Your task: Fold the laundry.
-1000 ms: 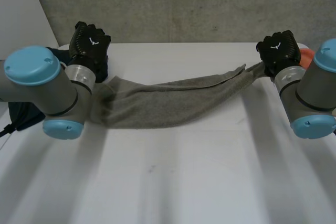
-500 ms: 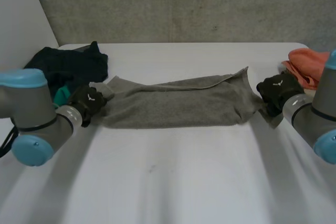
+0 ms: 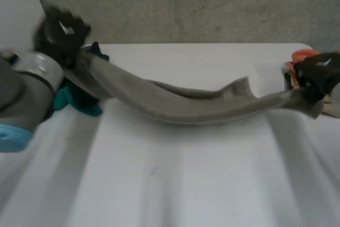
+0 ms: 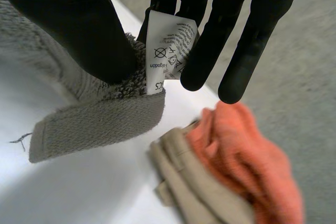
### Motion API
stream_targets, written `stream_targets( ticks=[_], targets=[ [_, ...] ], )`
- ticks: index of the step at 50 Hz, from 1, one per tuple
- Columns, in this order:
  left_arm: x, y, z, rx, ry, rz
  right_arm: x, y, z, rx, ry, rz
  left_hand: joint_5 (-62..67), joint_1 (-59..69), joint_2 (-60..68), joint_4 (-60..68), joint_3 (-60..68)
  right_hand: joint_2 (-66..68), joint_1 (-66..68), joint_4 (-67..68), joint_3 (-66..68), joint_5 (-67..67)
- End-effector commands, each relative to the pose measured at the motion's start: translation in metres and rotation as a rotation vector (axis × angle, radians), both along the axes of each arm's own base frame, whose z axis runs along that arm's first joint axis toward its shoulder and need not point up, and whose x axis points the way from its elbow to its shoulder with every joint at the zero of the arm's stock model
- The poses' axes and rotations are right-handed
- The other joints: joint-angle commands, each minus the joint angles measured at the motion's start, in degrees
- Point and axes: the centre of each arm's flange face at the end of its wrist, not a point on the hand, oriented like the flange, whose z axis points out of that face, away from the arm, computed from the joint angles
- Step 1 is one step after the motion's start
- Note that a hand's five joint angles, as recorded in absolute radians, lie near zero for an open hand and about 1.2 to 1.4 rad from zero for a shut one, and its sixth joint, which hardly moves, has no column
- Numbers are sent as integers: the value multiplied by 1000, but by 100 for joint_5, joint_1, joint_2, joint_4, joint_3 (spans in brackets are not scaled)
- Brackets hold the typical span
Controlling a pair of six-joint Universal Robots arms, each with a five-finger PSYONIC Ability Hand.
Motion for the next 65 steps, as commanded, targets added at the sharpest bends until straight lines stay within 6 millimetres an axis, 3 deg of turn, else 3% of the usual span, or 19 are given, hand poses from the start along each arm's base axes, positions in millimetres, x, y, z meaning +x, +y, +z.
stream_targets(
  ticks=[1, 3, 6, 10, 11, 14, 15, 18, 23, 25, 26, 30, 34, 37, 42, 48, 54, 61, 65],
  targets=[
    [10, 49, 80, -98, 195, -69, -11, 16, 65, -61, -86, 4, 1380, 1433, 1161, 1153, 1199, 1299, 1567, 1143, 1181, 1431],
    [9, 49, 85, -83, 209, -81, -10, 16, 75, -77, -121, 14, 1380, 1433, 1161, 1153, 1199, 1299, 1567, 1143, 1181, 1431],
    [5, 37, 74, -29, 204, -74, -8, 11, 75, -73, -153, 17, 1380, 1433, 1161, 1153, 1199, 1299, 1567, 1143, 1181, 1431],
    [-4, 2, 38, 72, 174, -49, -2, -5, 56, -24, -189, 15, 1380, 1433, 1161, 1153, 1199, 1299, 1567, 1143, 1181, 1431],
    [-8, -13, 16, 120, 158, -33, 5, -8, 46, -5, -193, 26, 1380, 1433, 1161, 1153, 1199, 1299, 1567, 1143, 1181, 1431],
    [-14, -34, -15, 191, 132, -9, 15, -15, 31, 12, -187, 29, 1380, 1433, 1161, 1153, 1199, 1299, 1567, 1143, 1181, 1431],
    [-17, -46, -37, 233, 114, 5, 21, -19, 17, 27, -175, 27, 1380, 1433, 1161, 1153, 1199, 1299, 1567, 1143, 1181, 1431],
    [-23, -67, -75, 294, 83, 33, 27, -32, -3, 6, -152, -7, 1380, 1433, 1161, 1153, 1199, 1299, 1567, 1143, 1181, 1431],
    [-35, -86, -109, 323, 83, 34, 31, -50, -28, -85, -114, -112, 1380, 1433, 1161, 1153, 1199, 1299, 1567, 1143, 1181, 1431],
    [-41, -87, -109, 314, 98, 27, 33, -53, -33, -115, -95, -141, 1380, 1433, 1161, 1153, 1199, 1299, 1567, 1143, 1181, 1431],
    [-43, -88, -106, 308, 116, 35, 35, -55, -38, -139, -73, -165, 499, 552, 280, 272, 318, 1299, 1567, 1143, 1181, 1431],
    [-35, -82, -87, 289, 174, 89, 34, -53, -44, -160, -28, -198, -5046, -4993, -5265, -5273, -5227, 1299, 1567, 1143, 1181, 1431],
    [-24, -59, -78, 319, 181, 115, 32, -48, -51, -121, -18, -179, -5362, -5310, -5581, -5589, -5543, 1299, 1567, 1143, 1181, 1431],
    [-20, -39, -84, 360, 126, 105, 30, -44, -53, -95, -16, -165, -5246, -5194, -5466, -5473, -5427, 1299, 1567, 1143, 1181, 1431],
    [-5, 6, -108, 477, -22, 63, 24, -33, -63, -12, -12, -133, -3940, -3887, -4159, -4167, -4121, 1299, 1567, 1143, 1181, 1431],
    [-5, 32, -134, 602, -38, -72, 19, -26, -70, 29, -23, -101, -3059, -3006, -3278, -3286, -3240, 1299, 1567, 1143, 1181, 1431],
    [-5, 27, -166, 680, -51, -106, 19, -18, -82, 75, -24, -73, -3092, -3040, -3311, -3319, -3273, 1299, 1567, 1143, 1181, 1431],
    [-1, 6, -182, 640, -52, -43, 18, -16, -89, 85, -21, -71, -3126, -3073, -3345, -3353, -3307, 1299, 1567, 1143, 1181, 1431],
    [-4, 5, -188, 647, -59, -47, 17, -16, -91, 81, -21, -73, -3126, -3073, -3345, -3353, -3307, 1299, 1567, 1143, 1181, 1431]
  ],
)
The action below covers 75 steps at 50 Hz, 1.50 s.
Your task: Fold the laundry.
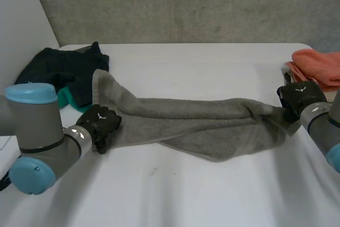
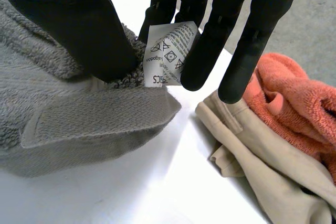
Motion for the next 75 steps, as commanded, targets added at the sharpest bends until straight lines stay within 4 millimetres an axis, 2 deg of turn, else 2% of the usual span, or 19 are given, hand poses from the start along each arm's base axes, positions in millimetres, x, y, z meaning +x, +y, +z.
stream_targets(
  ticks=[1, 5, 17, 28, 29, 32, 33, 36, 42, 43, 45, 51, 54, 59, 62, 63, 64, 70, 75],
  targets=[
    [-2, -9, -9, -17, -12, 15, -1, 0, -3, -6, 2, -4, 425, 456, 456, 443, 461, 1299, 1567, 1142, 1180, 1431],
    [-3, -15, -9, -42, -12, 19, -3, -1, -2, -7, -2, -8, 559, 590, 591, 577, 596, 1299, 1567, 1142, 1180, 1431],
    [-8, -31, -9, -125, -20, 22, -1, 3, -5, 0, 2, 12, 3131, 3162, 3162, 3149, 3167, 1299, 1567, 1142, 1180, 1431],
    [-19, -40, -5, -191, -14, 11, -1, 2, -4, -2, 3, 13, 2948, 2979, 2979, 2966, 2984, 1299, 1567, 1142, 1180, 1431],
    [-21, -40, -6, -193, -15, 6, -2, 2, -4, -2, 3, 11, 3098, 3129, 3129, 3116, 3135, 1299, 1567, 1142, 1180, 1431],
    [-24, -43, -5, -204, -14, 1, -2, 1, -3, -7, 2, 11, 4875, 4906, 4907, 4893, 4912, 1299, 1567, 1142, 1180, 1431],
    [-26, -45, -3, -215, -14, -2, -2, 0, -2, -9, 0, 11, 4931, 4962, 4962, 4949, 4967, 1299, 1567, 1142, 1180, 1431],
    [-27, -46, 1, -229, -18, 0, -2, -1, 0, -13, -5, 8, 4931, 4962, 4963, 4949, 4968, 1299, 1567, 1142, 1180, 1431],
    [-29, -39, 27, -268, 11, -10, -5, 0, 14, -22, -15, 0, 4931, 4962, 4963, 4949, 4968, 1299, 1567, 1142, 1180, 1431],
    [-31, -37, 28, -270, 13, -24, -5, 1, 15, -19, -18, 1, 4267, 4298, 4298, 4285, 4303, 1299, 1567, 1142, 1180, 1431],
    [-35, -34, 22, -253, 2, -45, -4, 2, 16, -11, -25, 7, 1263, 1294, 1294, 1281, 1299, 1299, 1567, 1142, 1180, 1431],
    [-28, -39, -4, -211, -66, -16, -3, 3, 12, 6, -25, 19, 1216, 1247, 1247, 1234, 1252, 1299, 1567, 1142, 1180, 1431],
    [-20, -45, -5, -213, -94, 13, -3, 2, 10, 10, -23, 20, 1149, 1180, 1180, 1167, 1185, 1299, 1567, 1142, 1180, 1431],
    [-22, -43, -1, -221, -88, 3, -3, 2, 11, 9, -25, 18, 1165, 1196, 1196, 1183, 1201, 1299, 1567, 1142, 1180, 1431],
    [-25, -40, 0, -217, -76, -14, -5, 1, 11, 8, -28, 12, 2539, 2570, 2570, 2557, 2576, 1299, 1567, 1142, 1180, 1431],
    [-26, -39, 0, -214, -74, -20, -5, 2, 11, 11, -27, 10, 3377, 3408, 3409, 3395, 3414, 1299, 1567, 1142, 1180, 1431],
    [-28, -38, -2, -204, -68, -36, -6, 1, 12, 7, -29, 8, 4916, 4947, 4947, 4934, 4952, 1299, 1567, 1142, 1180, 1431],
    [-23, -31, -6, -146, -100, -44, -11, -1, 16, 2, -30, -7, 4931, 4962, 4963, 4949, 4968, 1299, 1567, 1142, 1180, 1431],
    [-13, -19, 23, -152, -116, -6, -11, 2, 34, -9, -25, 15, 4931, 4962, 4963, 4949, 4968, 1299, 1567, 1142, 1180, 1431]
  ],
)
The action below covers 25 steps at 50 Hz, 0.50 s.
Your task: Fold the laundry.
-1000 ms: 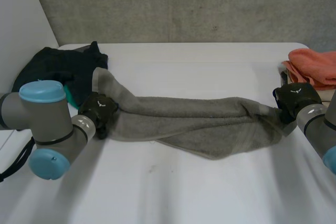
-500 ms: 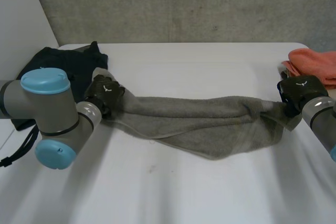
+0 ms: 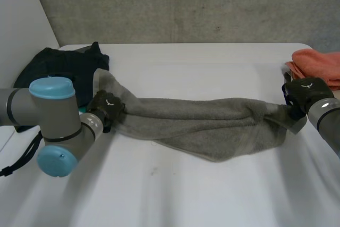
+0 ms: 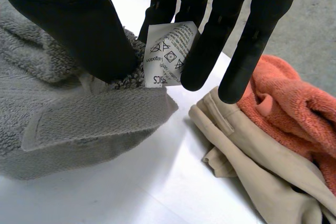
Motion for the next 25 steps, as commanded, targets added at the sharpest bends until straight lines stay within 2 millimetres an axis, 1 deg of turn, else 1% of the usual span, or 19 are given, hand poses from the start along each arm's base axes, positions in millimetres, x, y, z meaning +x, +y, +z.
stream_targets(
  ticks=[1, 4, 5, 8, 9, 11, 12, 13, 14, 15, 17, 19, 21, 24, 25],
  targets=[
    [14, 19, 47, -23, -17, 48, -2, 7, 29, -3, 13, 36, 1405, 1387, 1165, 1156, 1205, 1299, 1567, 1142, 1180, 1431],
    [22, 27, 84, -92, 6, 83, -5, 14, 50, 9, 31, 55, 1405, 1387, 1165, 1156, 1205, 1299, 1567, 1142, 1180, 1431],
    [27, 35, 110, -145, 26, 104, -9, 19, 67, 8, 41, 57, 1405, 1387, 1165, 1156, 1205, 1299, 1567, 1142, 1180, 1431],
    [34, 50, 153, -233, 71, 124, -12, 28, 95, 1, 57, 72, 1405, 1387, 1165, 1156, 1205, 1299, 1567, 1142, 1180, 1431],
    [38, 63, 182, -297, 109, 129, -15, 35, 115, -13, 69, 79, 1405, 1387, 1165, 1156, 1205, 1299, 1567, 1142, 1180, 1431],
    [42, 75, 207, -359, 149, 126, -18, 42, 136, -39, 80, 80, 1405, 1387, 1165, 1156, 1205, 1299, 1567, 1142, 1180, 1431],
    [46, 89, 231, -415, 190, 118, -22, 48, 156, -65, 95, 78, 1405, 1387, 1165, 1156, 1205, 1299, 1567, 1142, 1180, 1431],
    [47, 95, 244, -448, 212, 113, -23, 51, 163, -74, 101, 78, 1405, 1387, 1165, 1156, 1205, 1299, 1567, 1142, 1180, 1431],
    [52, 105, 263, -498, 248, 115, -26, 55, 177, -91, 116, 73, 1405, 1387, 1165, 1156, 1205, 1299, 1567, 1142, 1180, 1431],
    [54, 110, 271, -514, 267, 114, -26, 57, 181, -89, 122, 77, 1405, 1387, 1165, 1156, 1205, 1299, 1567, 1142, 1180, 1431],
    [56, 111, 276, -505, 275, 127, -29, 60, 188, -73, 144, 80, 1405, 1387, 1165, 1156, 1205, 1299, 1567, 1142, 1180, 1431],
    [58, 99, 268, -457, 254, 152, -29, 60, 186, -50, 167, 91, 1405, 1387, 1165, 1156, 1205, 1299, 1567, 1142, 1180, 1431],
    [60, 70, 240, -344, 193, 202, -26, 53, 168, 32, 237, 149, 1405, 1387, 1165, 1156, 1205, 1299, 1567, 1142, 1180, 1431],
    [57, 48, 213, -254, 155, 213, -19, 47, 151, 84, 274, 192, 1405, 1387, 1165, 1156, 1205, 1299, 1567, 1142, 1180, 1431],
    [53, 35, 196, -198, 134, 214, -13, 42, 139, 114, 292, 220, 1405, 1387, 1165, 1156, 1205, 1299, 1567, 1142, 1180, 1431]
  ],
)
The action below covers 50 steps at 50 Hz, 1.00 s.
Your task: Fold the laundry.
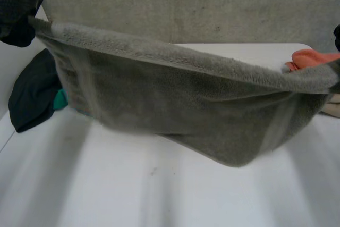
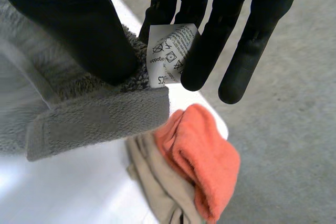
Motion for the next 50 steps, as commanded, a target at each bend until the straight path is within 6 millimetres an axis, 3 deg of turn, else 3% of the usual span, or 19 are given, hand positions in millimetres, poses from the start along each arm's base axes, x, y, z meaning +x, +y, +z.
stream_targets(
  ticks=[1, 4, 7, 10, 11, 14, 15, 18, 21, 25, 29, 33, 34, 37, 38, 41, 42, 45, 50],
  targets=[
    [-8, -66, -76, 278, -84, 45, 17, -19, -48, 157, 120, 100, 1405, 1387, 1161, 1152, 1196, 1299, 1567, 1141, 1178, 1431],
    [-21, -88, -94, 305, -96, 27, 24, -39, -65, 153, 139, 83, 1405, 1387, 1161, 1152, 1196, 1299, 1567, 1141, 1178, 1431],
    [-31, -108, -88, 241, -77, 18, 31, -61, -63, 50, 125, 38, 1405, 1387, 1161, 1152, 1196, 1299, 1567, 1141, 1178, 1431],
    [-37, -135, -45, 34, 14, 40, 35, -89, -35, -179, 31, -68, 1405, 1387, 1161, 1152, 1196, 1299, 1567, 1141, 1178, 1431],
    [-37, -141, -10, -106, 90, 51, 35, -101, -15, -319, -53, -118, 1405, 1387, 1161, 1152, 1196, 1299, 1567, 1141, 1178, 1431],
    [-31, -144, 37, -295, 243, 59, 32, -113, 11, -496, -196, -167, 1405, 1387, 1161, 1152, 1196, 1299, 1567, 1141, 1178, 1431],
    [-26, -142, 63, -399, 345, 48, 29, -116, 29, -613, -287, -173, 1405, 1387, 1161, 1152, 1196, 1299, 1567, 1141, 1178, 1431],
    [-23, -135, 95, -542, 479, -11, 24, -112, 62, -802, -433, -154, 1405, 1387, 1161, 1152, 1196, 1299, 1567, 1141, 1178, 1431],
    [-26, -132, 97, -551, 500, -45, 23, -107, 70, -857, -460, -137, 1405, 1387, 1161, 1152, 1196, 1299, 1567, 1141, 1178, 1431],
    [-31, -135, 75, -467, 452, -51, 25, -105, 64, -829, -447, -106, 1405, 1387, 1161, 1152, 1196, 1299, 1567, 1141, 1178, 1431],
    [-28, -143, 42, -363, 408, -16, 27, -109, 40, -721, -417, -76, 1405, 1387, 1161, 1152, 1196, 1299, 1567, 1141, 1178, 1431],
    [-27, -150, -1, -242, 364, 12, 27, -116, -1, -547, -379, -62, 1405, 1387, 1161, 1152, 1196, 1299, 1567, 1141, 1178, 1431],
    [-28, -151, -23, -181, 340, 20, 26, -118, -21, -474, -364, -62, 1405, 1387, 1161, 1152, 1196, 1299, 1567, 1141, 1178, 1431],
    [-29, -153, -60, -84, 298, 33, 24, -122, -51, -372, -339, -66, 1405, 1387, 1161, 1152, 1196, 1299, 1567, 1141, 1178, 1431],
    [-31, -153, -86, -19, 265, 40, 23, -124, -71, -312, -318, -61, 1405, 1387, 1161, 1152, 1196, 1299, 1567, 1141, 1178, 1431],
    [-34, -149, -124, 77, 206, 48, 24, -125, -101, -228, -275, -44, 1405, 1387, 1161, 1152, 1196, 1299, 1567, 1141, 1178, 1431],
    [-36, -144, -147, 136, 163, 50, 24, -125, -122, -173, -237, -38, 1405, 1387, 1161, 1152, 1196, 1299, 1567, 1141, 1178, 1431],
    [-39, -133, -182, 225, 73, 47, 24, -120, -158, -64, -148, -27, 1405, 1387, 1161, 1152, 1196, 1299, 1567, 1141, 1178, 1431],
    [-33, -109, -213, 343, -56, 70, 21, -97, -187, 115, -37, -4, 1405, 1387, 1161, 1152, 1196, 1299, 1567, 1141, 1178, 1431]
  ],
)
